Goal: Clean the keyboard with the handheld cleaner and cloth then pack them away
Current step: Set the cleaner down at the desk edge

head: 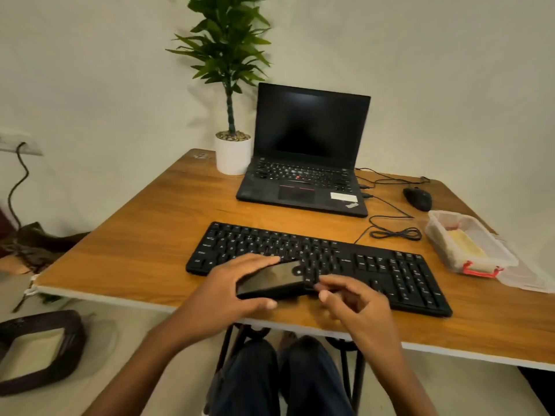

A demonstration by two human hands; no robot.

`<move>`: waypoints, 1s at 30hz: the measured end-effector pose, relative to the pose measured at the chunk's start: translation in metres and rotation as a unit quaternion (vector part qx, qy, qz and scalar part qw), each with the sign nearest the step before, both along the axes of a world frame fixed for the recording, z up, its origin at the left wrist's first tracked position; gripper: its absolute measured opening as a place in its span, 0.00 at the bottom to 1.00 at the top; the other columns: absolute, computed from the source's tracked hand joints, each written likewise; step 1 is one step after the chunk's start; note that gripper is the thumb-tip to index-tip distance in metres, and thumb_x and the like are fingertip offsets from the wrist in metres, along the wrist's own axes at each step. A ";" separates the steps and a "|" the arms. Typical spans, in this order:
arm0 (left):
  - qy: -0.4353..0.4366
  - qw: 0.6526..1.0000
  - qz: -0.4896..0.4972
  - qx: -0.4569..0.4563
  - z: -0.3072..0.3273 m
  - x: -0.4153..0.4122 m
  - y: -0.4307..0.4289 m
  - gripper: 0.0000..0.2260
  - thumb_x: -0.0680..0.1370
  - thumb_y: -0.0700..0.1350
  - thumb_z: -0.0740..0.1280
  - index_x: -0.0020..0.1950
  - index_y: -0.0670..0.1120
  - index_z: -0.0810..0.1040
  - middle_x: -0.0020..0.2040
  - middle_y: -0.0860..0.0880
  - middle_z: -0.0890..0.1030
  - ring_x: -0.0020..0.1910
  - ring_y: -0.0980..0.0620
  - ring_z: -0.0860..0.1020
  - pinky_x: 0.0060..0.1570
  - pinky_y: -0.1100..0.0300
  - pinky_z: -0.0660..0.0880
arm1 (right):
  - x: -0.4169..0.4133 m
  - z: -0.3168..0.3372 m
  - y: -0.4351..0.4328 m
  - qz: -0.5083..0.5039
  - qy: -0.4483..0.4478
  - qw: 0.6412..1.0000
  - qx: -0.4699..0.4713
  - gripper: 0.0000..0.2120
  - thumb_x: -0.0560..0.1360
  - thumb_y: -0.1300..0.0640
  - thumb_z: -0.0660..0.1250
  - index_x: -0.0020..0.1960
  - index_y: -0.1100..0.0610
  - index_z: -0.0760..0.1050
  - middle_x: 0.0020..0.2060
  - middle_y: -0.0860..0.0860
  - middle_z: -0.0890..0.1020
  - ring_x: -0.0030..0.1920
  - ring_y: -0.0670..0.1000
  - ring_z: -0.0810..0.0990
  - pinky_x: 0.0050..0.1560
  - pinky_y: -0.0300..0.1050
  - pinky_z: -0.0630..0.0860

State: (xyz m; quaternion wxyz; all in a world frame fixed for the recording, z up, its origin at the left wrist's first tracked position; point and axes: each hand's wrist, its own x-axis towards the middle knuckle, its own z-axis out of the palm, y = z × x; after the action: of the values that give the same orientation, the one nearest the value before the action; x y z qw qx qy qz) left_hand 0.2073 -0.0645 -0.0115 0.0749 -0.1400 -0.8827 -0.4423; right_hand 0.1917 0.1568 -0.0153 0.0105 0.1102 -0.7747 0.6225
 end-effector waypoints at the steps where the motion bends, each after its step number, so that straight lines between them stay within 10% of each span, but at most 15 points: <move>1: -0.018 1.000 0.000 -0.014 -0.002 0.003 -0.014 0.26 0.69 0.51 0.74 0.60 0.70 0.67 0.59 0.71 0.68 0.60 0.74 0.65 0.56 0.74 0.66 | -0.005 -0.007 0.002 -0.013 0.068 0.992 0.108 0.11 0.70 0.63 0.71 0.47 0.49 0.79 0.43 0.46 0.82 0.44 0.45 0.80 0.44 0.32 0.75; 4: -0.058 0.996 -0.006 -0.074 -0.011 0.005 -0.041 0.26 0.70 0.51 0.74 0.59 0.70 0.65 0.59 0.73 0.66 0.62 0.71 0.62 0.58 0.71 0.64 | -0.017 -0.025 -0.001 -0.009 0.174 0.934 0.311 0.13 0.70 0.59 0.72 0.53 0.50 0.78 0.46 0.41 0.74 0.50 0.41 0.70 0.49 0.27 0.66; 11: -0.062 0.984 -0.033 -0.161 -0.022 -0.003 -0.049 0.24 0.72 0.54 0.71 0.59 0.72 0.62 0.59 0.75 0.62 0.63 0.73 0.55 0.63 0.70 0.54 | -0.032 -0.036 -0.018 -0.082 0.259 0.875 0.401 0.12 0.64 0.61 0.77 0.45 0.52 0.80 0.40 0.46 0.74 0.41 0.45 0.72 0.30 0.27 0.62; 30: 0.006 0.982 -0.063 -0.178 0.011 -0.034 -0.005 0.24 0.64 0.72 0.53 0.60 0.73 0.63 0.61 0.78 0.59 0.63 0.74 0.51 0.62 0.69 0.43 | -0.051 0.001 0.057 -0.064 0.203 0.951 0.222 0.06 0.71 0.62 0.70 0.42 0.52 0.78 0.41 0.42 0.79 0.47 0.41 0.77 0.46 0.29 0.72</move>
State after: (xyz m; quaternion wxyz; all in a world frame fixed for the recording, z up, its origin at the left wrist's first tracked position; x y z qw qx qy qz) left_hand 0.1732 -0.0694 -0.0004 0.0262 -0.2091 -0.9363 -0.2811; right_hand 0.1410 0.2143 -0.0145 0.1829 0.1843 -0.8804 0.3968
